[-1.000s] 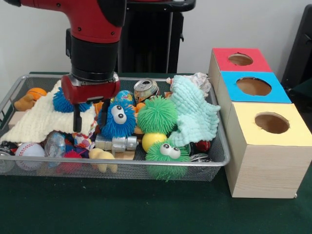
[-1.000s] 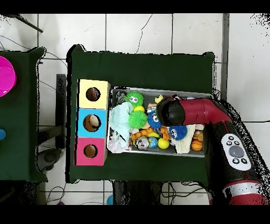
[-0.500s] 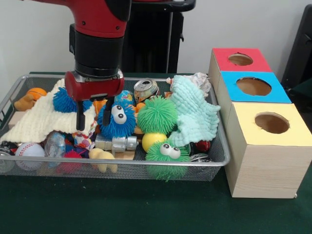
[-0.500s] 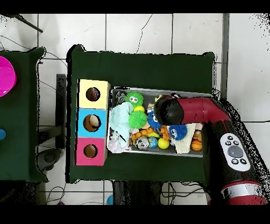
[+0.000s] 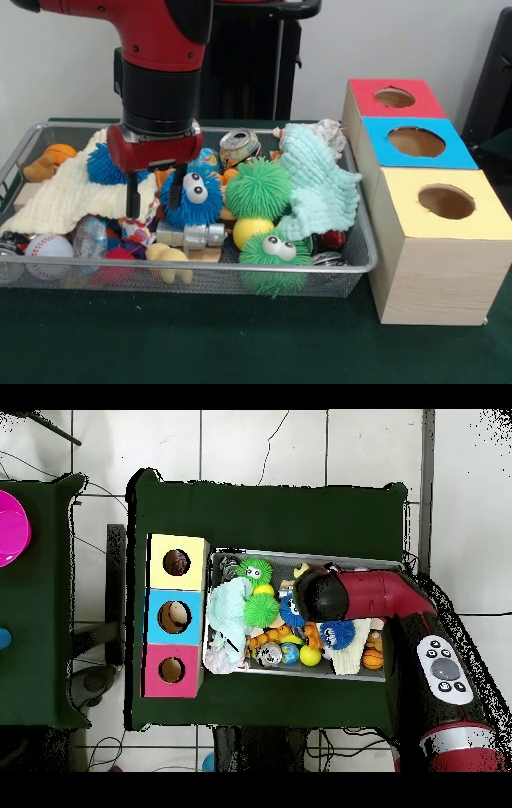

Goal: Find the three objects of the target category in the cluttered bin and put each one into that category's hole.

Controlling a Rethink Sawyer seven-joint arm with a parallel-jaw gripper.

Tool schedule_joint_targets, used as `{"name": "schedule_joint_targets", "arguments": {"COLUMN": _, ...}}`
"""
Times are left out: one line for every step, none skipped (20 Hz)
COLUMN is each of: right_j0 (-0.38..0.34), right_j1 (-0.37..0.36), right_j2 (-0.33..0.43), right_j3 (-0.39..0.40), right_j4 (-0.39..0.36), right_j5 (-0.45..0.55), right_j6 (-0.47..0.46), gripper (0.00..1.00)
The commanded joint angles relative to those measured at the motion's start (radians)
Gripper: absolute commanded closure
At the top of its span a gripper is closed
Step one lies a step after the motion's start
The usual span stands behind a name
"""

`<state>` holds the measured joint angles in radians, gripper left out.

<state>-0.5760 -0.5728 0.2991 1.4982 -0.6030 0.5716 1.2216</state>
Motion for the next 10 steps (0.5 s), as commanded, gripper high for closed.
{"name": "schedule_joint_targets", "arguments": {"right_j0": -0.023, "right_j1": 0.078, "right_j2": 0.004, "right_j3": -0.015, "right_j4": -0.052, "right_j5": -0.032, "right_j6": 0.011, "gripper": 0.0}}
{"name": "schedule_joint_targets", "arguments": {"right_j0": -0.026, "right_j1": 0.085, "right_j2": 0.006, "right_j3": -0.015, "right_j4": -0.054, "right_j5": -0.042, "right_j6": 0.01, "gripper": 0.0}}
{"name": "schedule_joint_targets", "arguments": {"right_j0": -0.031, "right_j1": 0.092, "right_j2": 0.008, "right_j3": -0.016, "right_j4": -0.057, "right_j5": -0.052, "right_j6": 0.007, "gripper": 0.0}}
{"name": "schedule_joint_targets", "arguments": {"right_j0": -0.037, "right_j1": 0.095, "right_j2": 0.009, "right_j3": -0.011, "right_j4": -0.061, "right_j5": -0.063, "right_j6": 0.007, "gripper": 0.0}}
{"name": "schedule_joint_targets", "arguments": {"right_j0": -0.039, "right_j1": 0.1, "right_j2": 0.009, "right_j3": -0.012, "right_j4": -0.065, "right_j5": -0.068, "right_j6": 0.003, "gripper": 0.0}}
{"name": "schedule_joint_targets", "arguments": {"right_j0": -0.04, "right_j1": 0.105, "right_j2": 0.008, "right_j3": -0.015, "right_j4": -0.07, "right_j5": -0.076, "right_j6": 0.001, "gripper": 0.0}}
{"name": "schedule_joint_targets", "arguments": {"right_j0": -0.041, "right_j1": 0.111, "right_j2": 0.007, "right_j3": -0.017, "right_j4": -0.076, "right_j5": -0.085, "right_j6": 0.0, "gripper": 0.0}}
{"name": "schedule_joint_targets", "arguments": {"right_j0": -0.042, "right_j1": 0.116, "right_j2": 0.006, "right_j3": -0.019, "right_j4": -0.082, "right_j5": -0.095, "right_j6": -0.002, "gripper": 0.0}}
{"name": "schedule_joint_targets", "arguments": {"right_j0": -0.044, "right_j1": 0.121, "right_j2": 0.005, "right_j3": -0.019, "right_j4": -0.087, "right_j5": -0.105, "right_j6": -0.004, "gripper": 0.0}}
{"name": "schedule_joint_targets", "arguments": {"right_j0": -0.048, "right_j1": 0.124, "right_j2": 0.008, "right_j3": -0.02, "right_j4": -0.089, "right_j5": -0.11, "right_j6": -0.009, "gripper": 0.0}}
